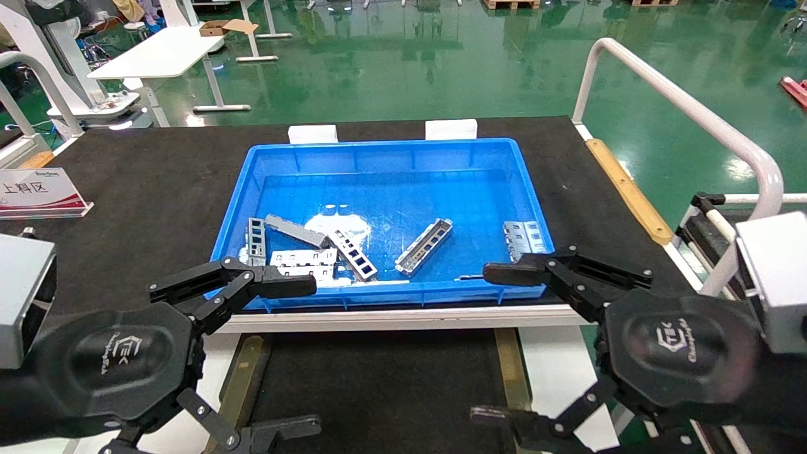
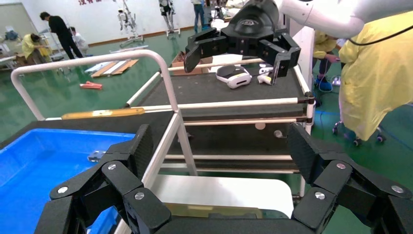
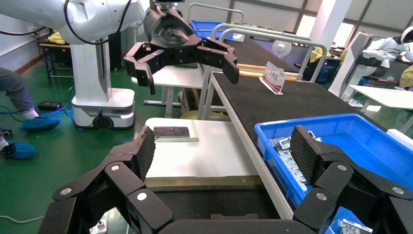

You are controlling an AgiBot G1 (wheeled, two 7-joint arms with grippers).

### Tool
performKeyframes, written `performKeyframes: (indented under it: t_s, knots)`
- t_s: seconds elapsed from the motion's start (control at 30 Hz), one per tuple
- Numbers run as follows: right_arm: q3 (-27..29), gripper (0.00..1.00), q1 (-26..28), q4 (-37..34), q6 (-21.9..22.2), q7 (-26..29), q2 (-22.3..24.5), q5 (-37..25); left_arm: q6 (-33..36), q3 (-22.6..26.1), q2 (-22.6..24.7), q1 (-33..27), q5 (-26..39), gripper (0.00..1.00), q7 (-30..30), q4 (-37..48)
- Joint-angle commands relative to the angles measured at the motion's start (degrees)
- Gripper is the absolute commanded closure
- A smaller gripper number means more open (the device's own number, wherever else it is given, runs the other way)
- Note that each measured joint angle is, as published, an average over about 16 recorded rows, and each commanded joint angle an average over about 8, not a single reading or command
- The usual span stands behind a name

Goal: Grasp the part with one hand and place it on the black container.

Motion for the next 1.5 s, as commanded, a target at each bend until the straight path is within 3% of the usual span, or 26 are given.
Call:
performKeyframes:
  t_s: [0.03, 0.23, 0.4, 0.63, 0.83, 1.17, 1.5]
  knots:
    - [0.0, 0.0, 0.0, 0.0, 0.0, 0.0, 0.0, 0.0, -0.1, 0.0, 0.1, 0.0, 0.1, 0.0, 0.3, 0.2]
    - [0.0, 0.0, 0.0, 0.0, 0.0, 0.0, 0.0, 0.0, -3.8, 1.6, 3.0, -1.1, 3.9, 0.0, 0.4, 1.6]
    - [0.0, 0.0, 0.0, 0.0, 0.0, 0.0, 0.0, 0.0, -8.0, 4.8, 7.8, -4.5, 10.6, 0.0, 0.7, 5.8]
    - [0.0, 0.0, 0.0, 0.0, 0.0, 0.0, 0.0, 0.0, -14.6, 9.7, 18.3, -12.7, 20.8, 0.0, 3.8, 19.3]
    - [-0.1, 0.0, 0.0, 0.0, 0.0, 0.0, 0.0, 0.0, -20.6, 12.1, 27.5, -18.8, 25.8, 0.0, 7.8, 32.7]
    - [-0.1, 0.0, 0.0, 0.0, 0.0, 0.0, 0.0, 0.0, -30.2, 14.2, 39.9, -24.4, 30.0, 0.0, 16.0, 51.3]
    - [-0.1, 0.0, 0.0, 0.0, 0.0, -0.1, 0.0, 0.1, -38.0, 18.7, 42.7, -24.8, 28.4, 0.0, 17.1, 56.0]
